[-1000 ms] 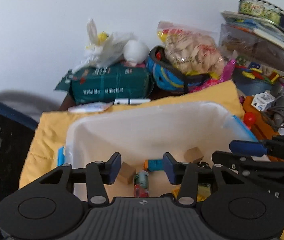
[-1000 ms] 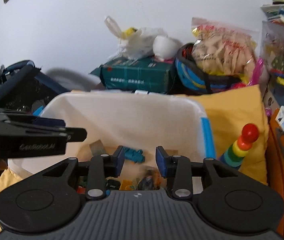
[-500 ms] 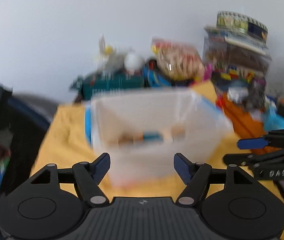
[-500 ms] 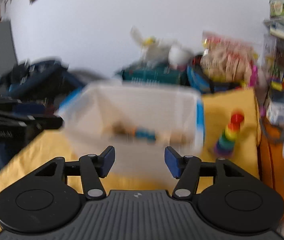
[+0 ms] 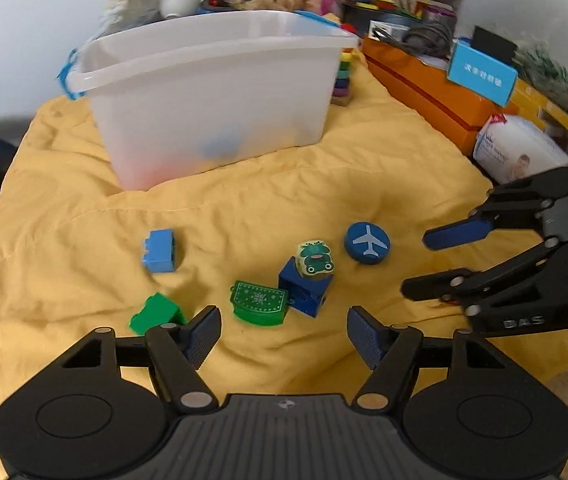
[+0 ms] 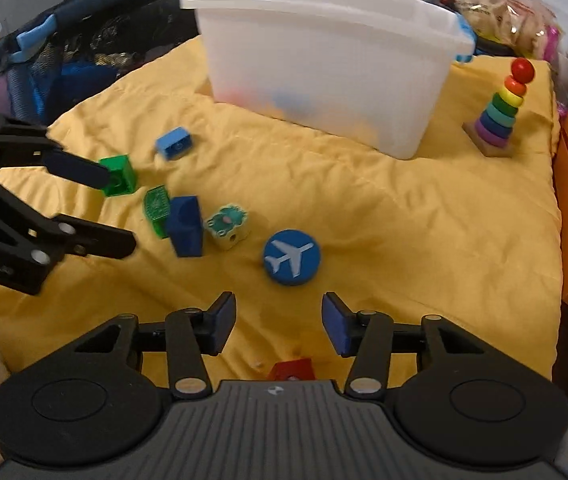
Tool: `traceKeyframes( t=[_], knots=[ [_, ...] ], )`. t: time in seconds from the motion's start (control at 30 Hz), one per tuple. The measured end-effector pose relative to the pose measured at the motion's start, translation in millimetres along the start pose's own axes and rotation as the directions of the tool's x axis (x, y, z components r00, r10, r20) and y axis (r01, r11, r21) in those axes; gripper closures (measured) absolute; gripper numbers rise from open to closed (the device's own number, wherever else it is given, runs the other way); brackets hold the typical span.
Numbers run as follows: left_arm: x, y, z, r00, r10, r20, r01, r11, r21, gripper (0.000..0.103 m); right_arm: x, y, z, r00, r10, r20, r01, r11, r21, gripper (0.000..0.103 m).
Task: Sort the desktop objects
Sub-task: 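Grasp the green patterned piece with the left gripper while the right grasps the red brick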
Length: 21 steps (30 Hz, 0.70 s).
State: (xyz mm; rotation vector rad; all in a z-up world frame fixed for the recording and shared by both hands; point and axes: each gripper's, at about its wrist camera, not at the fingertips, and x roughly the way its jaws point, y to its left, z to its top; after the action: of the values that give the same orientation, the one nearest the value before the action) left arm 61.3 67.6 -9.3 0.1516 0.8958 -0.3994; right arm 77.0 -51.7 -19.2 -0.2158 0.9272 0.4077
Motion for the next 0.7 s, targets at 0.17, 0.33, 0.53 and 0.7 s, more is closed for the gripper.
traceKeyframes(
  t=[0.17, 0.33, 0.53, 0.7],
  knots=[
    [20, 0, -3, 0.998, 0.066, -0.02, -0.064, 0.996, 0.069, 0.037, -21, -7, -14, 0.996, -0.075, 0.041, 0.074, 0.997, 0.02, 0.053],
    [34, 6, -3, 0.999, 0.045, -0.03, -0.041, 0.992, 0.118, 0.037, -24, -24, -30, 0.998, -0.066, -0.001, 0.065, 0.994, 0.082, 0.052],
    [43, 17, 1, 0.998, -0.029, -0.059, 0.033, 0.998, 0.056, 0.056, -15, -13, -38, 0.999, -0.009, -0.042, 0.011, 0.998, 0.064, 0.052],
    [36, 17, 2, 0.998, -0.03, -0.057, 0.031, 0.999, 0.017, 0.064, -7, -2, -39, 0.999, -0.002, -0.05, 0.002, 1.0, 0.008, 0.073]
  ],
)
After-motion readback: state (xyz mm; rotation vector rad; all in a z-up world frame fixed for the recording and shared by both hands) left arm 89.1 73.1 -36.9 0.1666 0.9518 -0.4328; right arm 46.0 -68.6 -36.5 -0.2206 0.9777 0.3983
